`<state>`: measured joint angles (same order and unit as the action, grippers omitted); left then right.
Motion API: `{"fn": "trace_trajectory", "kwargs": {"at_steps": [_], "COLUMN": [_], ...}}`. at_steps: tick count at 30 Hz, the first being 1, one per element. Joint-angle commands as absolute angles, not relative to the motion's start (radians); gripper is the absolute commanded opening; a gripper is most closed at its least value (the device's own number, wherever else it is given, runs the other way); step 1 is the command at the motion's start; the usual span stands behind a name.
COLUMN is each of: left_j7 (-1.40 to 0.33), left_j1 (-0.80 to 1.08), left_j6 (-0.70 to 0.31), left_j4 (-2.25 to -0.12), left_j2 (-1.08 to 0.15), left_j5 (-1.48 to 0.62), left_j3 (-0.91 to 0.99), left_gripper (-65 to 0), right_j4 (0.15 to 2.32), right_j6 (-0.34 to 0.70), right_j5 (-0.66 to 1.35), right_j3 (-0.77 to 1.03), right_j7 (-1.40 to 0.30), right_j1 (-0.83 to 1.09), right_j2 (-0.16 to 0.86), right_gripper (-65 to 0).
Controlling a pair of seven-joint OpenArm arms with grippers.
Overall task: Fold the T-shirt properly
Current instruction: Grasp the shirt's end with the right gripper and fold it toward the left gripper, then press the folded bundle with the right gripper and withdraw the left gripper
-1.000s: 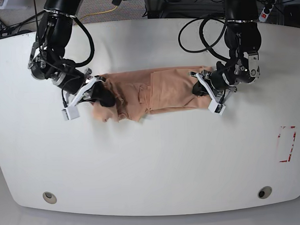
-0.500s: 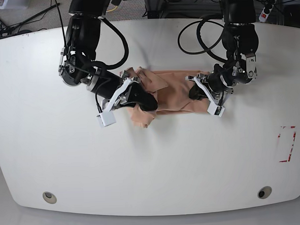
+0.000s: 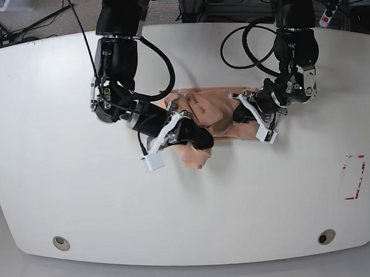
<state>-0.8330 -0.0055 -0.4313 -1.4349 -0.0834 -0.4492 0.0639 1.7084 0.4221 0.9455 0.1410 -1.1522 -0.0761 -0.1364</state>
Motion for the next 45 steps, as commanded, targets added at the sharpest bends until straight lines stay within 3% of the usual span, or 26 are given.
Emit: {"fn": "trace_trajectory", "kwargs": {"at_steps": [1,8,15,17,20,24,30,38,45], "left_j7": [-0.865,-0.865,-0.865,-0.865,-0.865,-0.866,-0.871,-0.871,-0.871], "left_j1": [-0.008,-0.012,-0.015,-0.015,-0.015,-0.005,0.061,0.148,0.197], "left_j6": [-0.427,-0.429,-0.429,-0.429,-0.429,-0.429,-0.429,-0.429,-0.429], "left_j4": [-1.437,-1.445,-1.446,-1.446,-1.452,-1.532,-1.646,-1.647,-1.652], "left_j2": [-0.085,-0.085,-0.091,-0.093,-0.097,-0.136,-0.248,-0.42,-0.489], "left_j5": [-0.426,-0.429,-0.558,-0.628,-0.696,-0.748,-0.817,-0.863,-0.777], "left_j3": [0.062,0.067,0.099,0.136,0.173,0.22,0.292,0.464,0.538], "left_gripper": [-65.0,-65.0,-65.0,-60.1,-48.9,-40.8,-40.6,-40.6,-40.6], "right_j4": [1.702,1.578,1.518,1.518,1.518,1.518,1.524,1.523,1.555], "right_j6": [0.43,0.43,0.43,0.429,0.426,0.421,0.421,0.423,0.418], "right_j5": [0.951,0.941,0.94,0.94,0.94,0.94,0.94,0.935,0.737], "right_j3": [0.076,-0.036,-0.051,-0.053,-0.061,-0.104,-0.145,-0.153,-0.321], "right_j7": [-1.063,-0.941,-0.908,-0.908,-0.908,-0.908,-0.908,-0.909,-0.906], "right_j1": [-0.101,-0.113,-0.136,-0.142,-0.154,-0.157,-0.15,-0.137,-0.17], "right_j2": [-0.143,-0.122,-0.094,-0.079,-0.068,-0.059,-0.01,-0.002,-0.004], "right_gripper": [-65.0,-62.3,-36.8,-29.0,-22.4,-21.6,-25.4,-29.3,-29.0]}}
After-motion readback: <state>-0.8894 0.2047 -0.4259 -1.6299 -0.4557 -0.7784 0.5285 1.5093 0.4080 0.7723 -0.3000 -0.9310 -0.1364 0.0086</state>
